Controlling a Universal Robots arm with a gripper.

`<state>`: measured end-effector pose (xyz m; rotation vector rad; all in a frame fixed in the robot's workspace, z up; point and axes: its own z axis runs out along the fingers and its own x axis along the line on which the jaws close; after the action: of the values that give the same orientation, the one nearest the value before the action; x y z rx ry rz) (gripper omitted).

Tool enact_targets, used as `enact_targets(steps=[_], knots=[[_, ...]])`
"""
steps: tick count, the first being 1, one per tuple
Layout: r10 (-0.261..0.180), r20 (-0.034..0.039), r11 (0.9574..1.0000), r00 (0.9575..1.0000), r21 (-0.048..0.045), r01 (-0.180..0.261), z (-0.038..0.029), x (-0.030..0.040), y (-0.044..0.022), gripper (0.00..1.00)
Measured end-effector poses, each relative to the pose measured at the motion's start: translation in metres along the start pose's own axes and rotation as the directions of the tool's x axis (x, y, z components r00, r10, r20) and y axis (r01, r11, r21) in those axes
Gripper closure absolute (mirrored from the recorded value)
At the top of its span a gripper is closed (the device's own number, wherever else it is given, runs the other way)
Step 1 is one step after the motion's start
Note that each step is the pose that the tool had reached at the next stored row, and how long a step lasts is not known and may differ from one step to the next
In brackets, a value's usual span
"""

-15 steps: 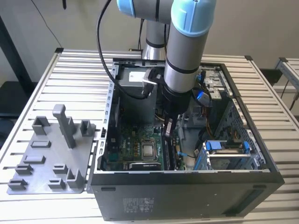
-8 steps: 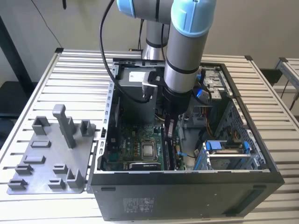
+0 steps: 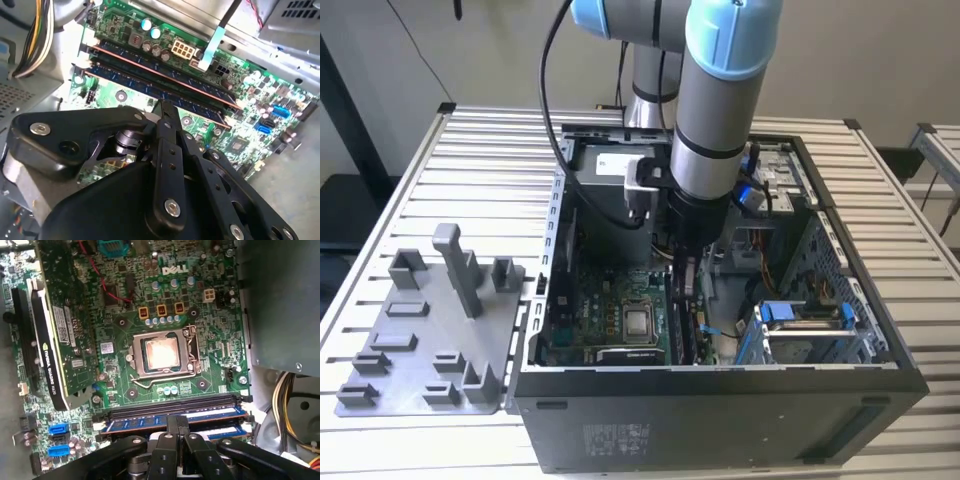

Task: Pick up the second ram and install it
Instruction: 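Press down the second ram until it locks into place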

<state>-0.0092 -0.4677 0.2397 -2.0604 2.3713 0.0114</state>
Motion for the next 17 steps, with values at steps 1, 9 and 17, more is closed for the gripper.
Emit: enact_targets(steps=[1, 9, 17], knots=[[-0.013, 0.0, 0.9999, 0.9999, 0.0, 0.013, 0.0, 0.0, 0.0, 0.89], [-0.067, -0.0003, 0.9977, 0.9977, -0.0002, 0.067, 0.0003, 0.0, 0.0001, 0.89], [-0.067, -0.0002, 0.9977, 0.9977, -0.0002, 0.067, 0.0076, 0.0, -0.0001, 0.89]])
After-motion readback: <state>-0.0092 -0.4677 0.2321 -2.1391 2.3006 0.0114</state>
